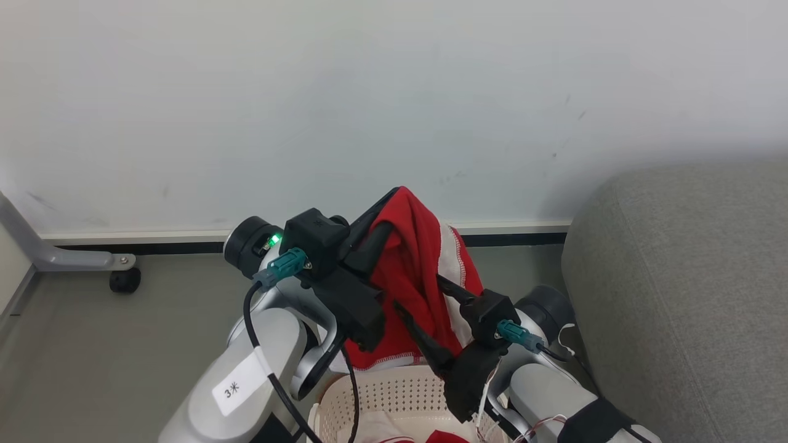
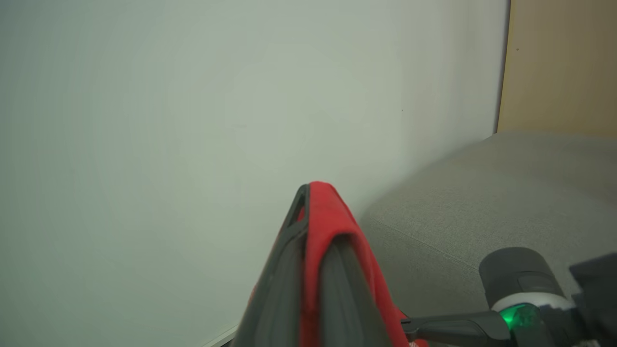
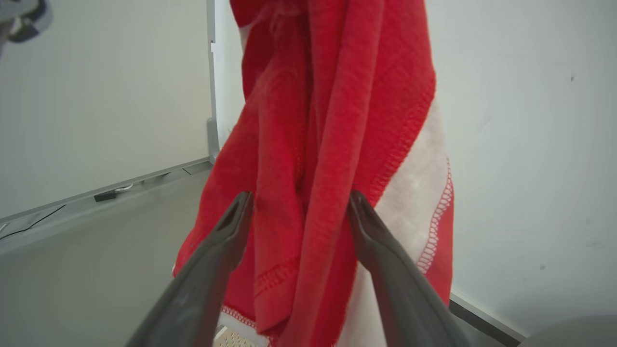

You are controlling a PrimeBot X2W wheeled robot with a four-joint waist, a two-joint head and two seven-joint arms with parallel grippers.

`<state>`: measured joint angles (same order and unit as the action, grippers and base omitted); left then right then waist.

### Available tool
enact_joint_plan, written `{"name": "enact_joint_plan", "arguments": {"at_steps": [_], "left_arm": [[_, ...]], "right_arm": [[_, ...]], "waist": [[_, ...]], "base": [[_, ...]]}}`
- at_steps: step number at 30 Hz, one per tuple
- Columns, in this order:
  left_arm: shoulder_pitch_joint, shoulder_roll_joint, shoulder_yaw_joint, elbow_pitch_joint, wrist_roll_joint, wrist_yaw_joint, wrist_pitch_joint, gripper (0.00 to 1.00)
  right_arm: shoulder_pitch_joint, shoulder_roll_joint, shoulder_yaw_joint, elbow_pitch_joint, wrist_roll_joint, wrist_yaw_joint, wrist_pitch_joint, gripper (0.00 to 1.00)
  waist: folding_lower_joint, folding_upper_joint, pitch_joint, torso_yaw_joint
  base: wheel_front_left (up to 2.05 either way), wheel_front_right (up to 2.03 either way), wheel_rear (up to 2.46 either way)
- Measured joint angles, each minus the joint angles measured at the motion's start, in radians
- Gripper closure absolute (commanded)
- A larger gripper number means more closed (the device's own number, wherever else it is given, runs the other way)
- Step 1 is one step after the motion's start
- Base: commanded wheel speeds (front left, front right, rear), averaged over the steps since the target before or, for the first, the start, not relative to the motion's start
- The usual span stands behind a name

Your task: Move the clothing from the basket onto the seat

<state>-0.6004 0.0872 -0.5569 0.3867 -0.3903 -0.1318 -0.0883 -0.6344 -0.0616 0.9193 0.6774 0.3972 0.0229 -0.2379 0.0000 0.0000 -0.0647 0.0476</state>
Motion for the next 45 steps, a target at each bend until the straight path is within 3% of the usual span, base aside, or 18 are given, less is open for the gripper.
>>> {"name": "enact_joint_plan", "arguments": {"at_steps": [2, 3, 4, 5, 6, 7, 15, 17, 18, 19, 32, 45], "left_arm": [[0.012, -0.002, -0.004, -0.021, -0.015, 0.0, 0.012, 1.0], [0.015, -0.003, -0.006, -0.026, -0.024, 0.0, 0.015, 1.0], [0.016, -0.003, -0.006, -0.033, -0.027, 0.0, 0.018, 1.0], [0.016, -0.003, -0.006, -0.041, -0.031, 0.0, 0.018, 1.0], [0.016, -0.004, -0.006, -0.046, -0.032, 0.0, 0.022, 1.0], [0.016, -0.005, -0.006, -0.05, -0.033, 0.0, 0.026, 1.0], [0.045, 0.007, 0.009, -0.077, -0.05, 0.006, 0.043, 1.0], [0.059, 0.016, 0.024, -0.079, -0.055, 0.01, 0.043, 0.59], [0.064, 0.022, 0.03, -0.079, -0.058, 0.013, 0.043, 0.19], [0.07, 0.027, 0.033, -0.078, -0.058, 0.017, 0.043, 0.02], [0.172, 0.083, 0.066, -0.08, -0.086, 0.026, 0.023, 0.0], [0.265, 0.099, 0.07, -0.112, -0.096, 0.028, -0.017, 0.0]], "right_arm": [[-0.014, 0.0, 0.018, 0.021, 0.02, -0.023, 0.001, 0.02], [-0.019, 0.0, 0.025, 0.028, 0.033, -0.028, 0.005, 0.25], [-0.024, 0.0, 0.033, 0.037, 0.041, -0.032, 0.009, 0.63], [-0.029, 0.0, 0.04, 0.042, 0.047, -0.033, 0.009, 0.73], [-0.035, 0.0, 0.045, 0.045, 0.055, -0.038, 0.009, 0.94], [-0.04, 0.0, 0.05, 0.048, 0.062, -0.042, 0.009, 1.0], [-0.071, 0.0, 0.077, 0.077, 0.119, -0.053, 0.008, 1.0], [-0.083, 0.001, 0.077, 0.08, 0.13, -0.058, 0.007, 1.0], [-0.088, 0.001, 0.077, 0.085, 0.134, -0.058, 0.007, 1.0], [-0.095, 0.001, 0.075, 0.093, 0.139, -0.058, 0.007, 1.0], [-0.158, -0.005, 0.001, 0.21, 0.159, -0.059, -0.009, 1.0], [-0.156, -0.113, -0.073, 0.222, 0.167, -0.082, -0.011, 1.0]], "waist": [[0.0, 0.0001, 0.002, 0.003], [0.0, 0.0, 0.002, 0.004], [0.0, 0.0, 0.003, 0.004], [0.0, 0.0, 0.003, 0.005], [0.0, 0.0, 0.004, 0.005], [0.0, 0.0, 0.004, 0.005], [0.0, 0.0001, 0.011, -0.003], [0.0, 0.0, 0.013, -0.01], [0.0, 0.0, 0.014, -0.015], [0.0, 0.0, 0.015, -0.019], [0.0, 0.0, 0.028, -0.103], [0.0, 0.0001, 0.04, -0.24]], "base": [[0.0, 0.0, 0.0], [0.0, 0.0, 0.0], [0.0, 0.0, 0.0], [0.0, 0.0, 0.0], [0.0, 0.0, 0.0], [0.0, 0.0, 0.0], [0.0, 0.0, 0.0], [0.0, 0.0, 0.0], [0.0, 0.0, 0.0], [0.0, 0.0, 0.0], [0.0, 0.0, 0.0], [0.0, 0.0, 0.0]]}}
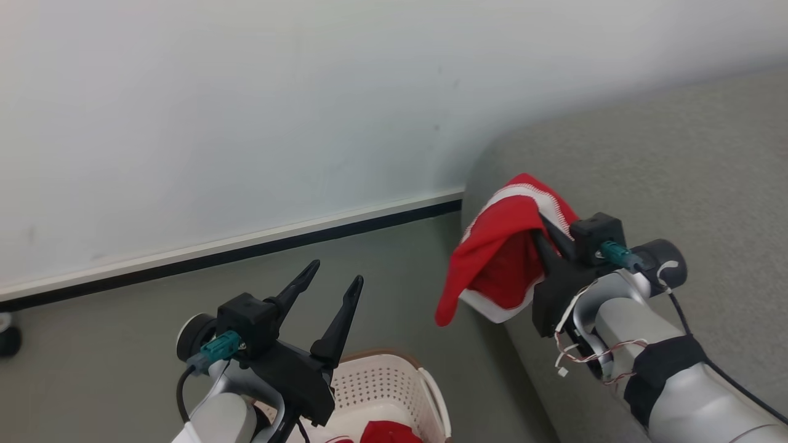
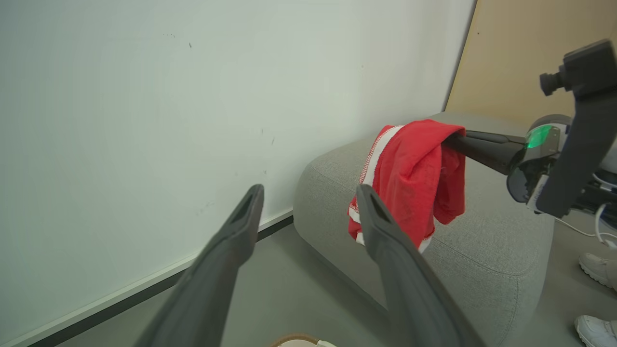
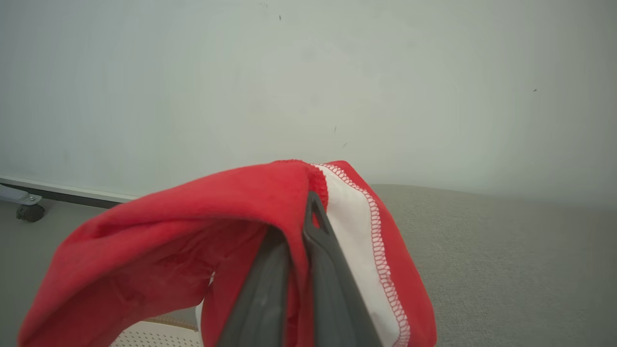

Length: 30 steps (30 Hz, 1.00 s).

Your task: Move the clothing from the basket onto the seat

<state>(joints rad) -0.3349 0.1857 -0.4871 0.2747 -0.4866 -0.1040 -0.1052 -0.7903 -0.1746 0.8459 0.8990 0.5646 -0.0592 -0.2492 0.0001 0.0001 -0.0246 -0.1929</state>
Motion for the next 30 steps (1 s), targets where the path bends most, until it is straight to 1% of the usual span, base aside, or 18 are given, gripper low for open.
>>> {"name": "enact_joint_plan", "arguments": {"at_steps": [3, 4, 6, 8, 10, 21, 25, 30], "left_arm": [[0.01, 0.0, -0.001, -0.01, 0.0, 0.003, -0.007, 0.0], [0.01, 0.0, -0.001, -0.01, 0.0, 0.003, -0.007, 0.0], [0.018, -0.002, -0.005, -0.014, 0.0, 0.004, -0.012, 0.0], [0.018, -0.002, -0.008, -0.021, 0.001, 0.006, -0.016, 0.0], [0.019, -0.004, -0.009, -0.028, 0.001, 0.008, -0.021, 0.0], [0.039, -0.024, -0.045, -0.068, 0.025, 0.025, -0.028, 0.0], [0.035, -0.027, -0.056, -0.082, 0.05, 0.025, -0.026, 0.0], [0.025, -0.026, -0.072, -0.087, 0.064, 0.026, -0.009, 0.0]], "right_arm": [[0.002, -0.025, -0.015, -0.02, 0.0, -0.004, 0.0, 1.0], [0.002, -0.025, -0.015, -0.02, 0.0, -0.004, 0.0, 1.0], [0.003, -0.04, -0.029, -0.03, 0.0, -0.012, 0.0, 1.0], [0.007, -0.054, -0.041, -0.044, 0.0, -0.013, 0.0, 1.0], [0.011, -0.061, -0.051, -0.057, 0.0, -0.021, 0.0, 1.0], [0.073, -0.109, -0.099, -0.128, -0.002, -0.035, 0.0, 1.0], [0.09, -0.125, -0.123, -0.156, -0.002, -0.038, 0.0, 1.0], [0.088, -0.132, -0.153, -0.186, -0.002, -0.039, 0.0, 1.0]], "waist": [[0.0, 0.0, 0.003, -0.039], [0.0, 0.0, 0.003, -0.039], [0.0, 0.0, 0.005, -0.066], [0.0, 0.0, 0.008, -0.094], [0.0, 0.0, 0.011, -0.122], [0.0, 0.0, 0.04, -0.268], [-0.0001, 0.0, 0.07, -0.297], [0.0, 0.0, 0.118, -0.31]], "base": [[0.0, 0.0, 0.0], [0.0, 0.0, 0.0], [0.0, 0.0, 0.0], [0.0, 0.0, 0.0], [0.0, 0.0, 0.0], [0.0, 0.0, 0.0], [0.0, 0.0, 0.0], [0.0, 0.0, 0.0]]}}
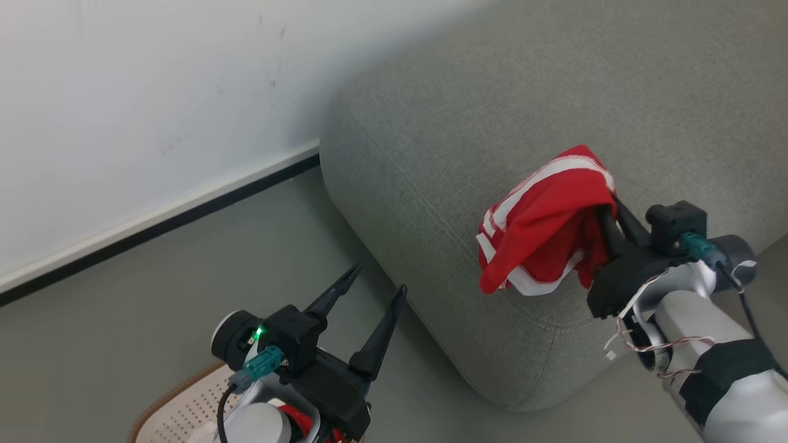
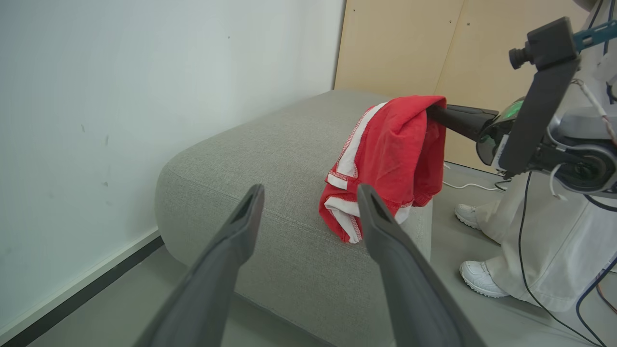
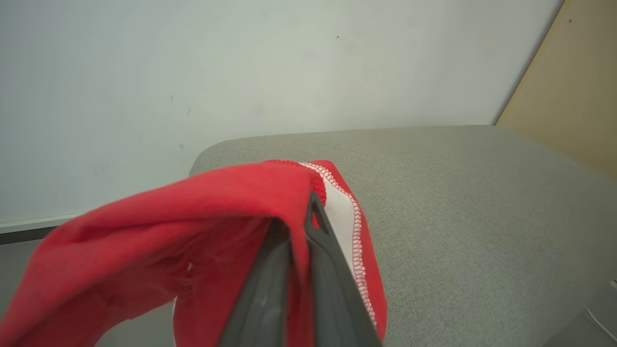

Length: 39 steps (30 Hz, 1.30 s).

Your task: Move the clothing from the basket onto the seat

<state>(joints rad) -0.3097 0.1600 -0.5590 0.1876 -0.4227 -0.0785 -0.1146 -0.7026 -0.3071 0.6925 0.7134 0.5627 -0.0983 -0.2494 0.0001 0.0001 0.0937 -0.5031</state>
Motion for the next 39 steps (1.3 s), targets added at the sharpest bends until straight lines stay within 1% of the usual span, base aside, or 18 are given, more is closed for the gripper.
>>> {"name": "enact_joint_plan", "arguments": {"at_steps": [6, 8, 13, 16, 17, 21, 24, 32, 39], "left_arm": [[-0.038, -0.001, -0.005, -0.035, 0.016, 0.014, 0.02, 0.0], [-0.051, 0.0, -0.005, -0.043, 0.021, 0.018, 0.028, 0.0], [-0.11, 0.004, -0.004, -0.063, 0.049, 0.026, 0.052, 0.0], [-0.153, 0.003, -0.003, -0.077, 0.057, 0.027, 0.061, 0.0], [-0.178, 0.002, -0.001, -0.088, 0.062, 0.029, 0.071, 0.0], [-0.22, 0.004, 0.001, -0.115, 0.074, 0.03, 0.091, 0.0], [-0.247, 0.005, 0.003, -0.139, 0.082, 0.034, 0.103, 0.0], [-0.305, 0.029, 0.007, -0.199, 0.116, 0.035, 0.136, 0.0], [-0.354, 0.033, 0.009, -0.231, 0.133, 0.034, 0.15, 0.0]], "right_arm": [[-0.039, -0.034, -0.046, -0.024, 0.001, -0.003, 0.0, 1.0], [-0.082, -0.038, -0.063, -0.029, 0.003, -0.002, 0.0, 1.0], [-0.208, -0.058, -0.092, -0.018, 0.004, 0.015, -0.001, 1.0], [-0.283, -0.071, -0.11, 0.002, 0.008, 0.021, -0.003, 1.0], [-0.338, -0.077, -0.126, 0.012, 0.01, 0.026, -0.003, 1.0], [-0.455, -0.086, -0.152, 0.042, 0.015, 0.037, -0.001, 1.0], [-0.525, -0.099, -0.174, 0.063, 0.019, 0.038, 0.002, 1.0], [-0.662, -0.161, -0.216, 0.127, 0.02, 0.037, 0.007, 1.0], [-0.705, -0.207, -0.234, 0.21, 0.019, 0.027, 0.012, 1.0]], "waist": [[0.0, 0.0, 0.062, 0.006], [0.0, 0.0, 0.086, 0.012], [0.0001, 0.0, 0.149, 0.034], [0.0001, 0.0, 0.189, 0.052], [0.0002, 0.0, 0.216, 0.065], [0.0002, 0.0001, 0.271, 0.094], [0.0002, 0.0001, 0.313, 0.116], [0.0001, 0.0001, 0.43, 0.177], [0.0001, 0.0001, 0.534, 0.215]], "base": [[0.0, 0.0, 0.0], [0.0, 0.0, 0.0], [0.0, 0.0, 0.0], [0.0, 0.0, 0.0], [0.0, 0.0, 0.0], [0.0, 0.0, 0.0], [0.0, 0.0, 0.0], [0.0, 0.0, 0.0], [0.0, 0.0, 0.0]]}}
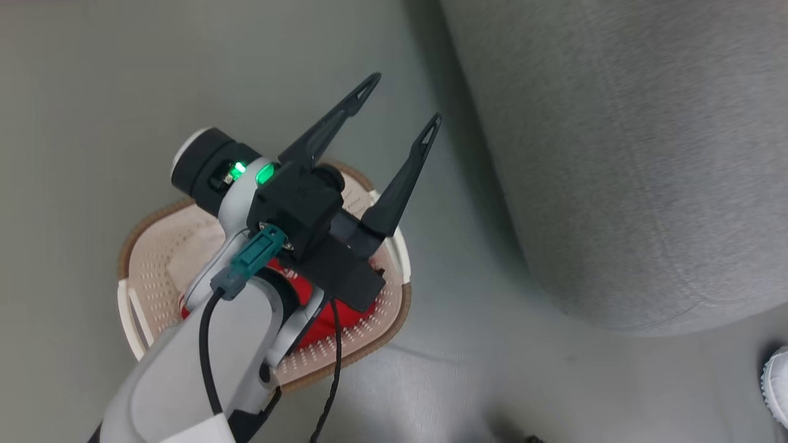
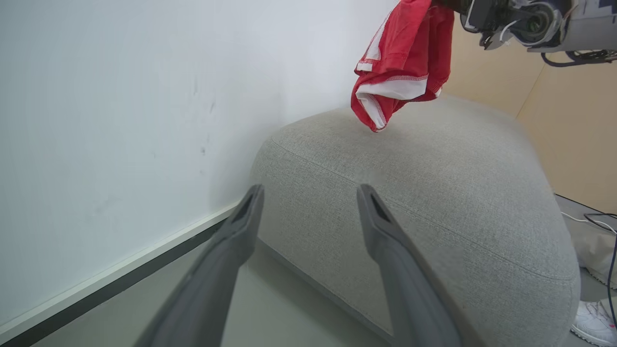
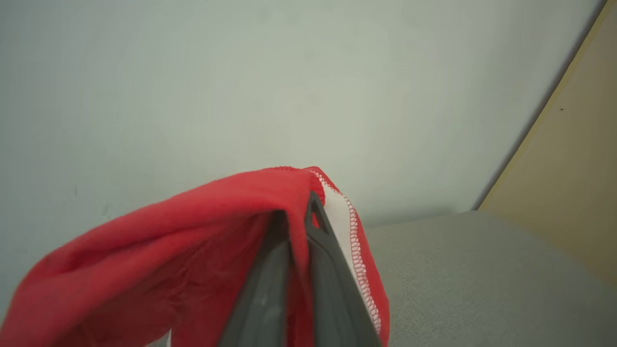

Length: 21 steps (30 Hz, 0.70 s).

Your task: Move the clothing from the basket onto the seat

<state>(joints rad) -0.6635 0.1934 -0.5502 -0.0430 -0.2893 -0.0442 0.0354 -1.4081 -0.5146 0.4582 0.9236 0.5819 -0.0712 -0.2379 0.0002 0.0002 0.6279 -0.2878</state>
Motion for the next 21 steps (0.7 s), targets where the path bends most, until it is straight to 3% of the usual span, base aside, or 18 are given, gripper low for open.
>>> {"name": "enact_joint_plan", "arguments": {"at_steps": [7, 18, 19, 21], "left_arm": [[-0.027, 0.002, -0.007, 0.0, 0.009, -0.007, 0.011, 0.0], [-0.029, 0.008, -0.009, 0.025, 0.01, -0.01, 0.01, 0.0], [-0.029, 0.008, -0.01, 0.034, 0.01, -0.01, 0.008, 0.0], [-0.029, 0.011, -0.008, 0.044, 0.009, -0.01, 0.005, 0.0]], "right_arm": [[0.004, 0.001, -0.012, 0.098, 0.0, -0.021, -0.001, 1.0], [0.029, 0.072, -0.005, 0.186, 0.005, -0.026, -0.002, 1.0], [0.031, 0.075, 0.0, 0.188, 0.004, -0.026, -0.002, 0.98], [0.048, 0.081, 0.007, 0.191, 0.0, -0.025, -0.004, 0.73]], "waist": [[0.0, 0.0001, 0.079, 0.024], [0.0, 0.0, 0.119, 0.039], [0.0, 0.0, 0.117, 0.039], [-0.0001, -0.0001, 0.113, 0.039]], "base": [[0.0, 0.0, 0.0], [0.0, 0.0, 0.0], [0.0, 0.0, 0.0], [0.0, 0.0, 0.0]]}}
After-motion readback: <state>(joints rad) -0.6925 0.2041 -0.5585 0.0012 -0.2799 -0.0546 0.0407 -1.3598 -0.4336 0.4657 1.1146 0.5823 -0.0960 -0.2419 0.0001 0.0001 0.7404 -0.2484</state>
